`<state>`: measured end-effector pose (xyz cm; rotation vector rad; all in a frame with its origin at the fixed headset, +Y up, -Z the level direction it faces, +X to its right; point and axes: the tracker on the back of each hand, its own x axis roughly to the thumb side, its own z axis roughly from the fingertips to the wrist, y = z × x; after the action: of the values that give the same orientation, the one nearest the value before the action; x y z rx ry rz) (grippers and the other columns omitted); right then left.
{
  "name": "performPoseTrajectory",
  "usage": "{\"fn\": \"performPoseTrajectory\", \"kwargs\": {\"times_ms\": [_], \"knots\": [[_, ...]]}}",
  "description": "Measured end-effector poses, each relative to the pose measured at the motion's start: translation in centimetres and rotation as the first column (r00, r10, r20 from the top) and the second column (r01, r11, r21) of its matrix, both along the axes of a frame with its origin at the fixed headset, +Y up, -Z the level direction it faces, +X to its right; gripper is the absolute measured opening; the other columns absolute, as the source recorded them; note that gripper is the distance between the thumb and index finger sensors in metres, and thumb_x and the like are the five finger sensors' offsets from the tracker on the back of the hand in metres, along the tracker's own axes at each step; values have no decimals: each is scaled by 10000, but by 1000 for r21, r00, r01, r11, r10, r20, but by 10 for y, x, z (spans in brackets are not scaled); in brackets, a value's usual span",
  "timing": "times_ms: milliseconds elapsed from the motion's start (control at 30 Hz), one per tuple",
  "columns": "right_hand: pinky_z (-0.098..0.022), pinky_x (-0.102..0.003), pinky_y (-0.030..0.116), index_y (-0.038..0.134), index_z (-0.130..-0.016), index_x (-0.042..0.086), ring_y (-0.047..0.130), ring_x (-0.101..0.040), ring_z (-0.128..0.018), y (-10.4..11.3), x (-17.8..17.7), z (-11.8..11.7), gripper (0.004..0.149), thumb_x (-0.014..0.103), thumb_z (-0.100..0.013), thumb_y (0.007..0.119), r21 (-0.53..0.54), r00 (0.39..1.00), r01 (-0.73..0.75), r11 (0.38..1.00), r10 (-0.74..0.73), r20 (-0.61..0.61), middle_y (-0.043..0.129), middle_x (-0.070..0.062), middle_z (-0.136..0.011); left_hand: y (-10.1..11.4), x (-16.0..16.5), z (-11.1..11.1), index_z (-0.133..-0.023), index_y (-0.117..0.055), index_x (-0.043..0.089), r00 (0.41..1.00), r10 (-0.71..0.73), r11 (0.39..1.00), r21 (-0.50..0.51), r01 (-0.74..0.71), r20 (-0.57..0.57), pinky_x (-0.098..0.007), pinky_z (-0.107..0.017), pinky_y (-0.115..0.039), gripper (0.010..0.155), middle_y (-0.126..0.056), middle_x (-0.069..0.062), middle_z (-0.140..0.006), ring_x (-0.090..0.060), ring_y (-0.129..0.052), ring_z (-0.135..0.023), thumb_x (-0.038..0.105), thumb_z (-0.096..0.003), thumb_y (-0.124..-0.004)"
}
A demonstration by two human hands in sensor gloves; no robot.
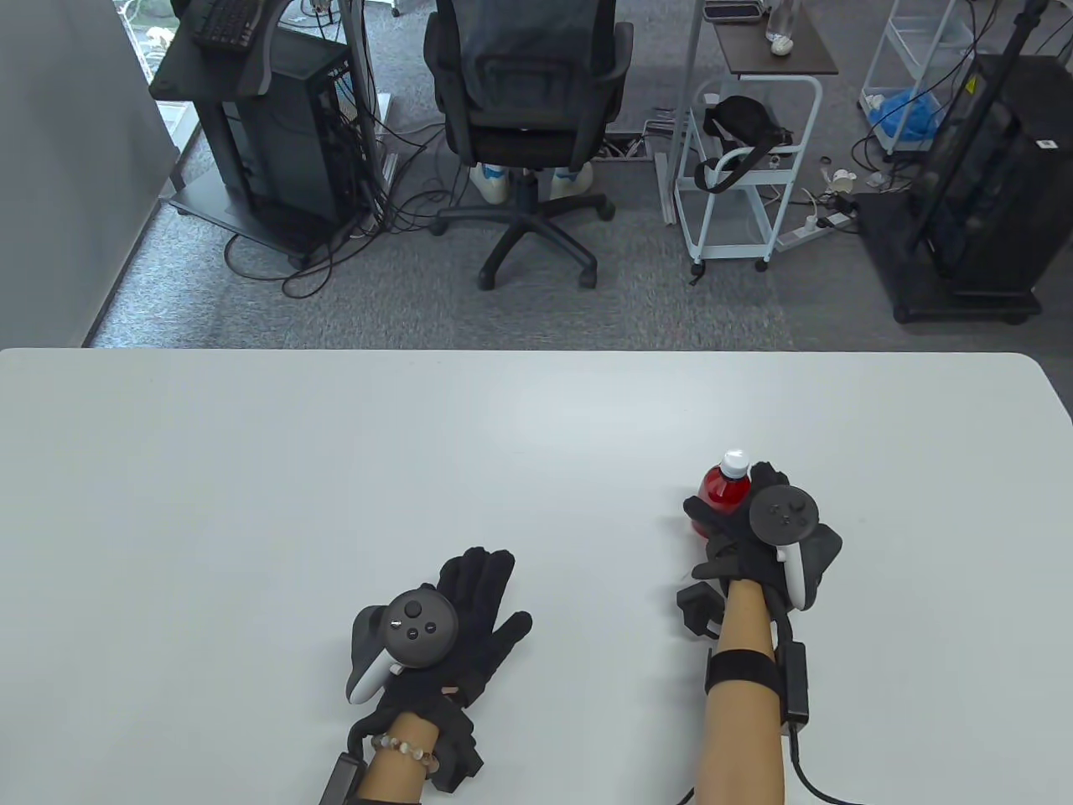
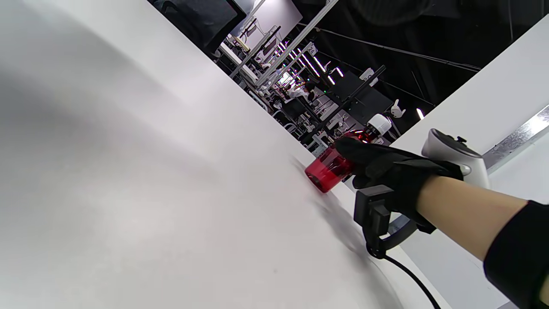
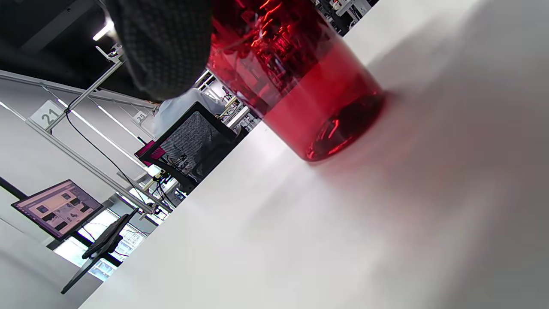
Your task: Squeeze empty plastic bottle to dent body
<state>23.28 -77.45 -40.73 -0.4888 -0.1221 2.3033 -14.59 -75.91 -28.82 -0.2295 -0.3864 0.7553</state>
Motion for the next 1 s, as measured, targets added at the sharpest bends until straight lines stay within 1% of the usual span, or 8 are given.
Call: {"fn": "performPoseTrajectory", "kwargs": {"times_ms": [100, 233, 400, 467, 667, 767, 933, 1000], "knots": [[-647, -737, 100, 288, -1166, 69, 235, -543, -1058, -5, -1, -3, 932, 460, -530, 848, 28, 996, 65, 997, -66, 51, 214, -297, -1202, 1, 1, 1, -1183, -165, 251, 1000, -3, 1000, 9, 3, 7, -658, -686, -50, 732, -101, -148, -1242, -419, -61, -1129, 575, -654, -553], [-646, -747, 132, 315, -1156, 94, 301, -557, -1050, -7, 0, -2, 895, 453, -535, 850, 52, 994, 92, 994, -95, 50, 277, -308, -1199, -1, 2, -1, -1185, -173, 252, 1000, 2, 1000, -4, -2, 14, -660, -687, -54, 729, -116, -154, -1245, -428, -78, -1131, 573, -654, -555], [-667, -744, 279, 323, -1120, 30, 634, -509, -976, 2, -3, 7, 911, 432, -518, 876, 188, 996, 84, 979, -80, -30, 593, -238, -1112, -4, 2, -3, -1185, -173, 251, 1000, 3, 1000, -21, -3, 23, -660, -686, -54, 731, -119, -154, -1245, -427, -82, -1132, 574, -653, -555], [-661, -746, 315, 318, -1113, 51, 700, -468, -945, 9, -9, 18, 908, 409, -508, 892, 225, 996, 80, 971, -70, -53, 606, -202, -1101, -4, 3, -3, -1186, -175, 247, 1000, 6, 1000, -27, -6, 31, -659, -686, -53, 730, -120, -158, -1245, -430, -82, -1131, 573, -654, -555], [-676, -727, 465, 277, -1127, 80, 654, -464, -959, 30, -36, 65, 928, 309, -495, 916, 300, 979, 177, 937, -138, -147, 561, -183, -1109, -3, 6, 0, -1190, -197, 236, 998, 21, 1000, -20, -20, 54, -659, -686, -58, 729, -135, -162, -1246, -435, -95, -1130, 571, -653, -557], [-666, -693, 563, 412, -1109, 78, 713, -444, -923, 37, -50, 85, 860, 302, -469, 941, 339, 966, 237, 910, -185, -181, 631, -171, -1075, 1, 6, 4, -1191, -202, 233, 997, 30, 1000, -8, -29, 65, -660, -686, -58, 728, -141, -164, -1246, -436, -100, -1131, 570, -653, -557], [-621, -623, 704, 532, -1051, 93, 799, -373, -867, 36, -67, 106, 770, 322, -447, 952, 391, 985, 141, 909, -87, -151, 742, -96, -984, 4, 7, 7, -1192, -204, 233, 996, 45, 999, 5, -45, 71, -660, -687, -60, 727, -145, -165, -1247, -435, -102, -1132, 570, -653, -557], [-592, -585, 757, 606, -1003, 108, 856, -335, -821, 37, -68, 111, 698, 328, -439, 953, 421, 983, 166, 892, -116, -142, 803, -74, -932, 4, 7, 7, -1193, -207, 230, 996, 42, 999, 6, -43, 73, -659, -687, -61, 728, -154, -167, -1248, -436, -107, -1133, 569, -653, -558]]}}
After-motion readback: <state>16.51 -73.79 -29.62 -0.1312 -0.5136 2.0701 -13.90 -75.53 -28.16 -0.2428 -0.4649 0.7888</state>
